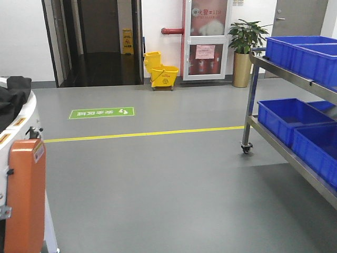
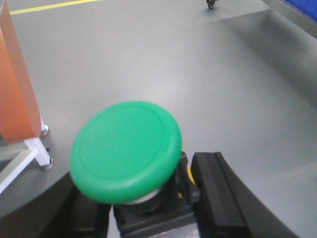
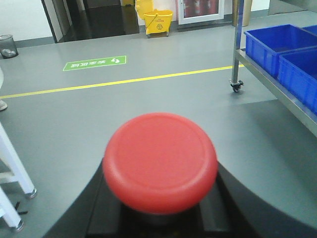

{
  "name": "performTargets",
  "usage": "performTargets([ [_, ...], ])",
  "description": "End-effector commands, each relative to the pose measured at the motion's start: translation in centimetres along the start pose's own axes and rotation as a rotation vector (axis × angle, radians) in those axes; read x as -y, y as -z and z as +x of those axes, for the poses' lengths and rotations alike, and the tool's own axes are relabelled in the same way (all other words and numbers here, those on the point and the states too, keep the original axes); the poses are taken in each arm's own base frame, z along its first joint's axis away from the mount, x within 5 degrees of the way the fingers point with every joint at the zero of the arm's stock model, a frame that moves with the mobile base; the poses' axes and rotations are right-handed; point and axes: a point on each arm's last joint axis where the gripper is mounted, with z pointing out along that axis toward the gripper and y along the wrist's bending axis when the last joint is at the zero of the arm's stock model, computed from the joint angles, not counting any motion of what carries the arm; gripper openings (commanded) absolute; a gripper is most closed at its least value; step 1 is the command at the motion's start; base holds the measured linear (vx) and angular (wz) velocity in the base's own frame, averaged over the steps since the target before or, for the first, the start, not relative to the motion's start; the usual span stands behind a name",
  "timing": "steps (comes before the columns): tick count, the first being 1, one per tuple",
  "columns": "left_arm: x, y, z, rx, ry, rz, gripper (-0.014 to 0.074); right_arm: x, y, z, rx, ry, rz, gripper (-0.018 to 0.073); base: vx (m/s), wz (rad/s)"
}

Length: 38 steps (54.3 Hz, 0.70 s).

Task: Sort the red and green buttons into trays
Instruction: 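Drive the base to the shelf with green and red trays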

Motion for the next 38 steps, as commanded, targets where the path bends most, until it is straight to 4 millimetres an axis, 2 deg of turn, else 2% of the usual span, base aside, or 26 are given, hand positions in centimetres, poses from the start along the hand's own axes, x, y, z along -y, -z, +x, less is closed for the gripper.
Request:
performTargets([
  [1,0.41,0.43,-1.58,0.099,0.000,0.037,0.0000,-0.45,0.24,-1.73,0.104,0.014,-0.040,-0.0011,0.56,0.01],
  [38,0.41,0.43,-1.58,0.099,0.000,0.037,0.0000,-0.45,0.24,-1.73,0.104,0.014,-0.040,-0.0011,0.59,-0.07],
])
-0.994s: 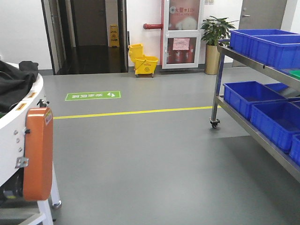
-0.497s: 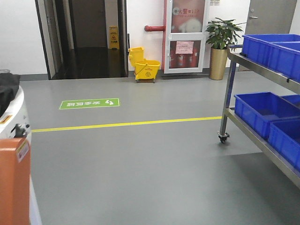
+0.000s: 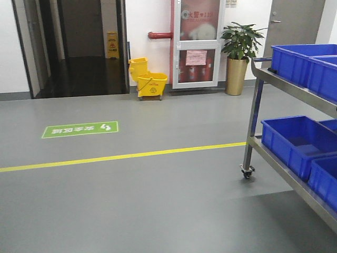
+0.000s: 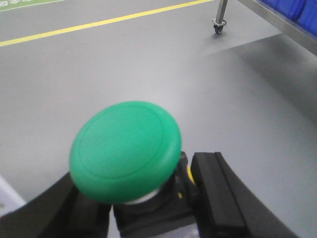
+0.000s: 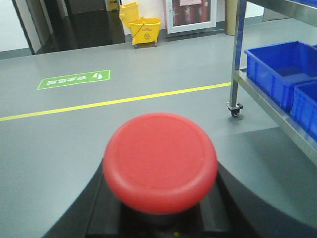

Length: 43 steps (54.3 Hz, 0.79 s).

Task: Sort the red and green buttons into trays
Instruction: 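Drive the base to the shelf with green and red trays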

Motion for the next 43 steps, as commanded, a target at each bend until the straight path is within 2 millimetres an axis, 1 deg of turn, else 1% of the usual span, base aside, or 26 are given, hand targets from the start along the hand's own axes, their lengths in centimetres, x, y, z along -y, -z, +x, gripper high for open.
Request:
performTargets([
  [1,0.41,0.43,-1.58,0.099,0.000,0.037,0.0000,-0.45,0.24,-1.73,0.104,0.014,-0.040,-0.0011,0.62,-0.17],
  [21,0.41,0.43,-1.58,0.099,0.000,0.037,0.0000,-0.44,0.23,-1.72,0.104,0.014,-0.039,-0.0011,0.59,-0.26],
  [43,0.41,0.43,-1.58,0.099,0.000,0.037,0.0000,-0.45,0.24,-1.73,0.104,0.014,-0.040,-0.0011,0.49,-0.45],
])
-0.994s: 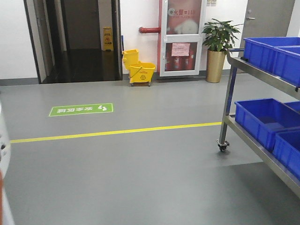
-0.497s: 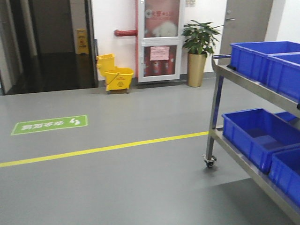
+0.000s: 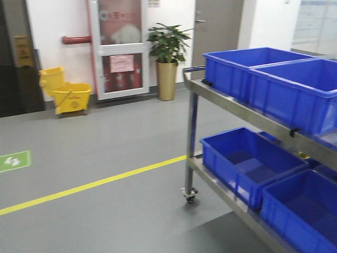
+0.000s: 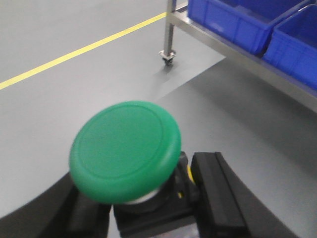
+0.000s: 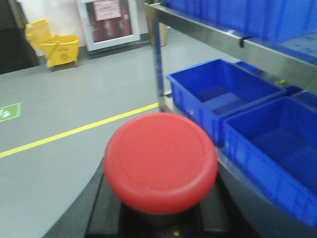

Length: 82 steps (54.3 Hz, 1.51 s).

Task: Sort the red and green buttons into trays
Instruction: 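Drive the base to the shelf with green and red trays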

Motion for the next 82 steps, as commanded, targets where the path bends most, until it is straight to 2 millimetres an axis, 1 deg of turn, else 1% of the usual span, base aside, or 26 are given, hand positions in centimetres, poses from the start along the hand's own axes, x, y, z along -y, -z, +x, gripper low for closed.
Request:
performTargets([
  [1,0.41,0.43,-1.58,0.099,0.000,0.037,0.0000,-0.45,0.24,-1.73,0.104,0.014,-0.040,-0.0011,0.43,-0.46],
  [48,0.41,0.43,-1.58,0.099,0.000,0.037,0.0000,-0.45,0.24,-1.73,0.104,0.014,-0.040,-0.0011,0.32,-0.58],
  [82,0.41,0.43,-1.58,0.099,0.000,0.037,0.0000,-0.45,0.24,-1.73,0.104,0.014,-0.040,-0.0011,0.25,-0.36],
])
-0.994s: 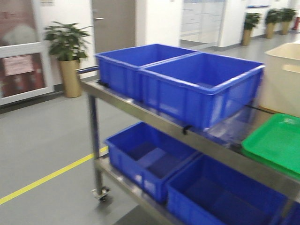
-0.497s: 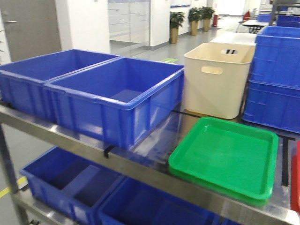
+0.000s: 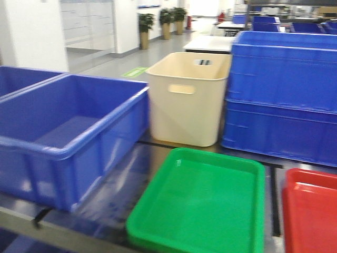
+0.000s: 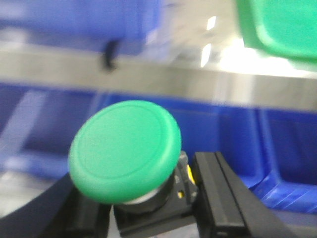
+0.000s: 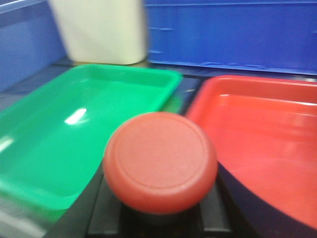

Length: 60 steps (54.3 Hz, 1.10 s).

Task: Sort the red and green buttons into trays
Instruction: 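Drive the base to the shelf with green and red trays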

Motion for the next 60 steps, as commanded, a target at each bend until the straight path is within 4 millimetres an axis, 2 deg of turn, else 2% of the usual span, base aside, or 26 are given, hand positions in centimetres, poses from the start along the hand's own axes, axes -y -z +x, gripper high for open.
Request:
performTargets([
  [1,0.41,0.43,-1.58,0.099,0.000,0.037,0.0000,-0.45,0.24,-1.73,0.104,0.014,-0.040,-0.0011,0.18,-0.59],
  [29,0.41,0.43,-1.58,0.099,0.000,0.037,0.0000,-0.44,0.23,-1.72,0.103,0.014,-0.039,-0.0011,0.14,-0.52],
  [60,0.41,0.43,-1.58,0.099,0.000,0.037,0.0000,-0.44,0.23,-1.72,0.103,0.014,-0.039,-0.0011,0.02,-0.07],
])
